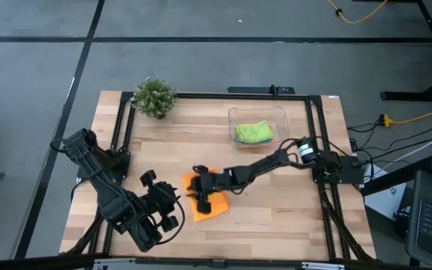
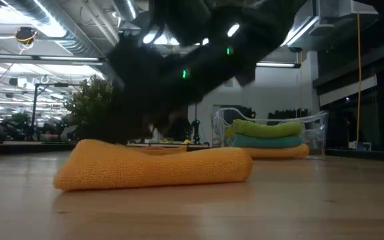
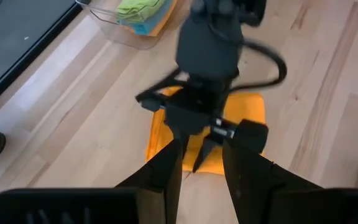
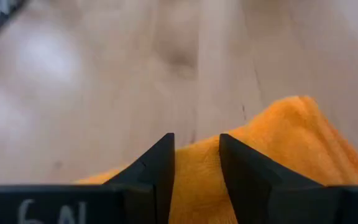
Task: Fold microfiber towels
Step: Fold the orange microfiber cloth
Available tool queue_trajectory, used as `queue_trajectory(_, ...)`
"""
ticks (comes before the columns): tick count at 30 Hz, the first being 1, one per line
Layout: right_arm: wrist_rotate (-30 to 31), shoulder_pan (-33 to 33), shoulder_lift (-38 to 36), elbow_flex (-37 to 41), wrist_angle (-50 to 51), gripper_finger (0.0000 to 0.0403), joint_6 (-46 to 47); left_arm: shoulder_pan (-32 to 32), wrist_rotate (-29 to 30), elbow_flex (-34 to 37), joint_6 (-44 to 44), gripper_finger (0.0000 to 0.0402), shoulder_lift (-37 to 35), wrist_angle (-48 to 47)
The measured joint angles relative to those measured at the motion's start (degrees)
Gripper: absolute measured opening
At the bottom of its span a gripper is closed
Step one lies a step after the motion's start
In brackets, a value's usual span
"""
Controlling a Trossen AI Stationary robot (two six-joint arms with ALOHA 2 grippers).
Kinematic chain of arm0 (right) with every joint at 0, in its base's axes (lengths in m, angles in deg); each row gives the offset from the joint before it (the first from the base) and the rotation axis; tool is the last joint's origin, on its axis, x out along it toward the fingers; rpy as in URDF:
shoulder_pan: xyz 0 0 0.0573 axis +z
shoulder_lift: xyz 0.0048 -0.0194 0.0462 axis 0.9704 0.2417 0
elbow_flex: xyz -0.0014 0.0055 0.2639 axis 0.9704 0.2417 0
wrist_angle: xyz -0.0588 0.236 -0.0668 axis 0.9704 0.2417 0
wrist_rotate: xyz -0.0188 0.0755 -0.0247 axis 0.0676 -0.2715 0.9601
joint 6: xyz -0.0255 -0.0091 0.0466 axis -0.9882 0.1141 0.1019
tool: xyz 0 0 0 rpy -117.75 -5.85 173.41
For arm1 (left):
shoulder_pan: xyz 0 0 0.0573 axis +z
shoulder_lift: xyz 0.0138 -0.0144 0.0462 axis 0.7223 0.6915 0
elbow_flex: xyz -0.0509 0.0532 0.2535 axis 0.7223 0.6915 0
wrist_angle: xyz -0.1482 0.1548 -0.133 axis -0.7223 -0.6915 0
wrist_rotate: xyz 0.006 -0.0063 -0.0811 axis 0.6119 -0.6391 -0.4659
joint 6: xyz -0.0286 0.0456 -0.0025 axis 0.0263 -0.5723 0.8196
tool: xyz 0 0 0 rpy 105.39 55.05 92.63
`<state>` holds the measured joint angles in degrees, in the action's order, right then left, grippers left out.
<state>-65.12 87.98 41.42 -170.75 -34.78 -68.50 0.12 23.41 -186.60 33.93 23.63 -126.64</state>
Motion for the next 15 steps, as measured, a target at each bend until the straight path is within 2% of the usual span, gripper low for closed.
queue_trajectory(3, 6.3, 0.97, 2.33, -0.09, -0.93, 0.0129, -1.21, 0.0, 0.01, 0.0, 0.0, 0.0108, 0.0, 0.0)
queue_trajectory(6, 14.0, 1.22, 2.99, -0.13, -0.67, 0.0129, 3.21, 0.0, 0.0, 0.0, 0.02, 0.0108, 0.0, 0.04)
queue_trajectory(8, 14.48, 1.04, 3.08, -0.13, -1.74, 0.0129, 4.54, 0.0, -0.01, 0.0, 0.0, 0.0108, 0.0, 0.15)
queue_trajectory(12, 11.11, 1.07, 1.66, -0.13, -6.16, 0.0129, 1.29, 0.0, -0.02, 0.0, 0.0, 0.0108, 0.0, 0.2)
queue_trajectory(15, 13.14, 1.37, -0.46, -0.42, -6.9, 0.0129, -1.92, 0.0, -0.01, 0.0, -0.02, 0.0108, 0.0, 0.24)
